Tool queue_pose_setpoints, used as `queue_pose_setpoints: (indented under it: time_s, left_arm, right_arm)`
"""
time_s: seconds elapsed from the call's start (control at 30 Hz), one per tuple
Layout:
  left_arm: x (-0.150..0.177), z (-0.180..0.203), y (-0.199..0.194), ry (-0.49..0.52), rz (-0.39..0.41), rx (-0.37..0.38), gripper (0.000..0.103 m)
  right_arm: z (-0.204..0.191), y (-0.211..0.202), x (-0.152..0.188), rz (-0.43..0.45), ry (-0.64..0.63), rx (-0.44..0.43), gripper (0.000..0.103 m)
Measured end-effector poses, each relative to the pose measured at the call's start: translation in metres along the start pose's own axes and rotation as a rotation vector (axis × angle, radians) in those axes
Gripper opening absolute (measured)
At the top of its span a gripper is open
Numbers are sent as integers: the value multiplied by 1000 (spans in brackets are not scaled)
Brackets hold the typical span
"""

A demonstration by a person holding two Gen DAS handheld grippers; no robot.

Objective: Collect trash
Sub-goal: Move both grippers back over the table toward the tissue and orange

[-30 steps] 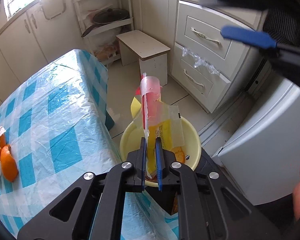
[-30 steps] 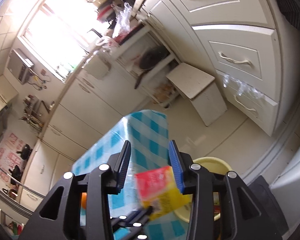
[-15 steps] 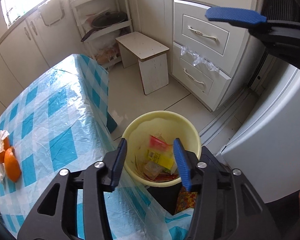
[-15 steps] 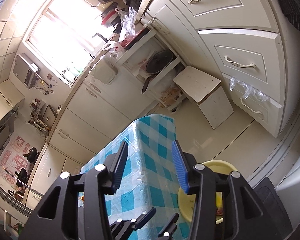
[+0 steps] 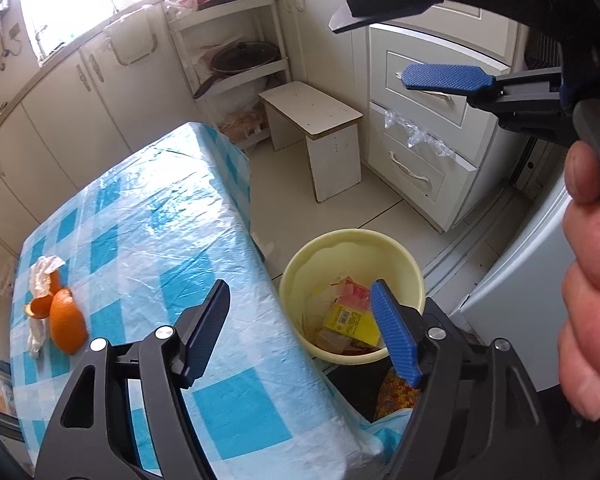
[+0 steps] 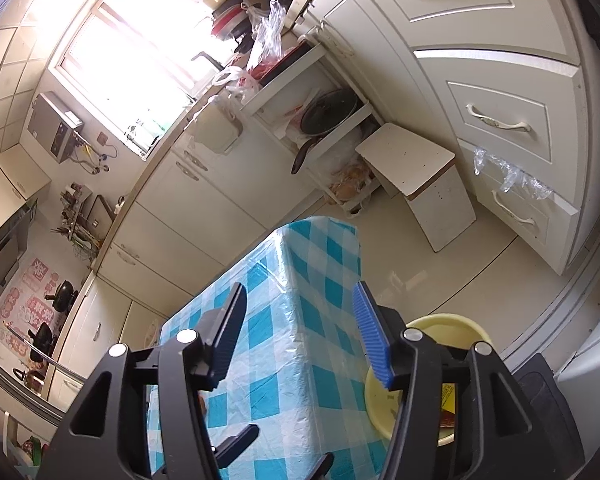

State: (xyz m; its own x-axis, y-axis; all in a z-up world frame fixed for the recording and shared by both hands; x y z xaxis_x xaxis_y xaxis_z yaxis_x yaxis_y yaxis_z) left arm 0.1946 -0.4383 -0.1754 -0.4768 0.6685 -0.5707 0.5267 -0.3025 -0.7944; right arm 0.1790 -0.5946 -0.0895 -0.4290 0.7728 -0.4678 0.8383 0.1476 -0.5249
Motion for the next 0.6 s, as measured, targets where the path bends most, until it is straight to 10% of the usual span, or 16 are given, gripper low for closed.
queue_pose_setpoints:
  time_s: [0.6]
  left_arm:
    - [81,-143,-42,-254,-41,-139,75]
  right_arm:
    - [-32,39,37,-125,-93,23,60]
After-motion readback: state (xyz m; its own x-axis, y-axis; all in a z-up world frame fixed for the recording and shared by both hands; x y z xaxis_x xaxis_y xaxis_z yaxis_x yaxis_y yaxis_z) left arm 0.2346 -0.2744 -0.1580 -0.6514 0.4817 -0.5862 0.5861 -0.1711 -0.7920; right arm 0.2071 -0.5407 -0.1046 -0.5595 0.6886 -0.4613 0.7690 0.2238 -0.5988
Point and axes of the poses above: each gripper's, at about its wrist camera, not at the fingertips, and y roughly the way its jaws point, z to its right, x to its underside, the point moved 8 cm from there along y, roughly the way its jaws point, and after that the axes turned 7 degrees about y, right-handed, at the moved point
